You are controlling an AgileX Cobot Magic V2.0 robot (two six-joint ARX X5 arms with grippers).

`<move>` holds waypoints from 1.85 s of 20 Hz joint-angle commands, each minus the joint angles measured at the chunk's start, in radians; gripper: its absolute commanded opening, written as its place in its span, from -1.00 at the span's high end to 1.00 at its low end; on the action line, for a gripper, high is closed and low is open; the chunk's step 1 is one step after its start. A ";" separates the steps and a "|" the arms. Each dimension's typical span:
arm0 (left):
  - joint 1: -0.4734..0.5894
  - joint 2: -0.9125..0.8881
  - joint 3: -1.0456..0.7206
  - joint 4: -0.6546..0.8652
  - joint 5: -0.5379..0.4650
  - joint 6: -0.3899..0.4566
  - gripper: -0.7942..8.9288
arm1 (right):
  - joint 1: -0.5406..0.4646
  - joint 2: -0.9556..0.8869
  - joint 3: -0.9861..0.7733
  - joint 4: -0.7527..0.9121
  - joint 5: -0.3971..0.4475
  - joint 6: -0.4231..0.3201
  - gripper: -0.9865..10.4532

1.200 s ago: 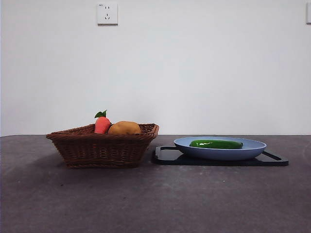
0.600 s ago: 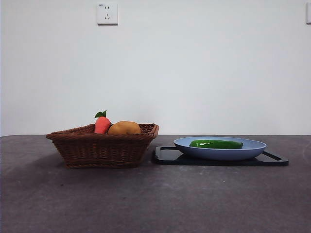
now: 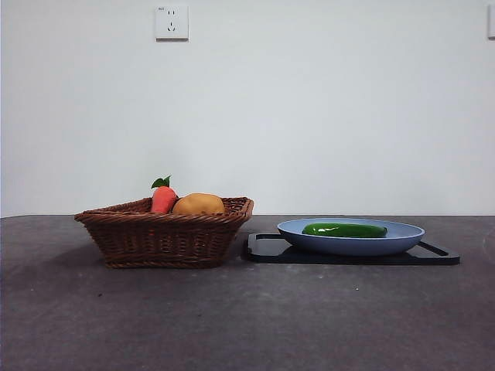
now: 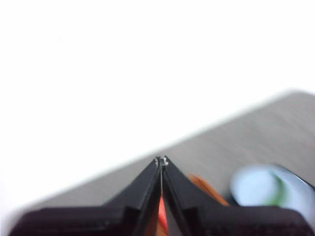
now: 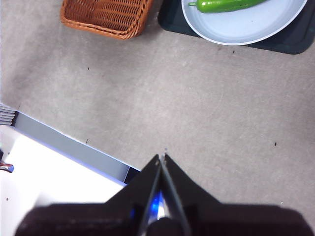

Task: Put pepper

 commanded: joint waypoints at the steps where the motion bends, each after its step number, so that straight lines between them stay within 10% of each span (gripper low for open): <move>1: 0.101 -0.106 -0.138 0.167 -0.002 0.023 0.82 | 0.005 0.006 0.018 0.007 0.001 0.005 0.81; 11: 0.313 -0.565 -1.035 0.822 -0.004 -0.050 0.82 | 0.005 0.006 0.018 0.006 0.001 0.005 0.81; 20: 0.343 -0.764 -1.389 0.787 -0.003 -0.171 0.82 | 0.005 0.006 0.018 0.007 0.001 0.005 0.81; 37: 0.343 -0.793 -1.414 0.514 -0.001 -0.196 0.82 | 0.005 0.006 0.018 0.007 0.001 0.005 0.81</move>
